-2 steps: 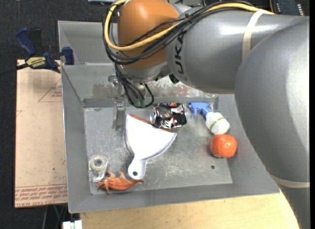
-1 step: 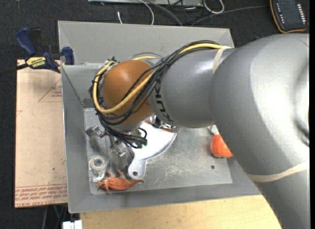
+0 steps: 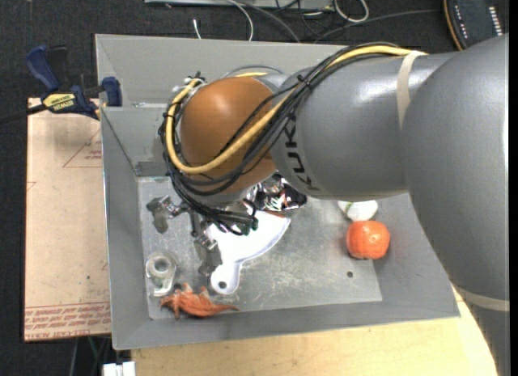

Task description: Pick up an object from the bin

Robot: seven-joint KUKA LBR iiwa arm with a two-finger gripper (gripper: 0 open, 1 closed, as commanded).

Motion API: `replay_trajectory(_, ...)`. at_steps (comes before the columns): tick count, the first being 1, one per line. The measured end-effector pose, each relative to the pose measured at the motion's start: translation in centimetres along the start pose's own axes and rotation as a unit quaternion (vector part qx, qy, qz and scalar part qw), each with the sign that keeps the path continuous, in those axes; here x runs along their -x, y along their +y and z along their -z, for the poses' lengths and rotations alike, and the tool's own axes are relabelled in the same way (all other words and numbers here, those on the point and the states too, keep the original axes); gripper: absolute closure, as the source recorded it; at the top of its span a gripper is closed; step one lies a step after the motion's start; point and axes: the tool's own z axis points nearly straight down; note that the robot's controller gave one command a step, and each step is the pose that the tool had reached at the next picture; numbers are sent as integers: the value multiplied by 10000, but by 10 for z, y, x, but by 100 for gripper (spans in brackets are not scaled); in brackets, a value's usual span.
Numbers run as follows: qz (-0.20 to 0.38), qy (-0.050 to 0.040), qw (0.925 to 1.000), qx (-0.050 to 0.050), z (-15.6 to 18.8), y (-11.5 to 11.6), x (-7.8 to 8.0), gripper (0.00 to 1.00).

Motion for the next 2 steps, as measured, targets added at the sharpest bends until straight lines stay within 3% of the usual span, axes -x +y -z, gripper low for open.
replay_trajectory(1,806,106,9967,49,-55,-93,6,0)
replay_trajectory(2,3894,8,9211,-18,-78,16,-24,0)
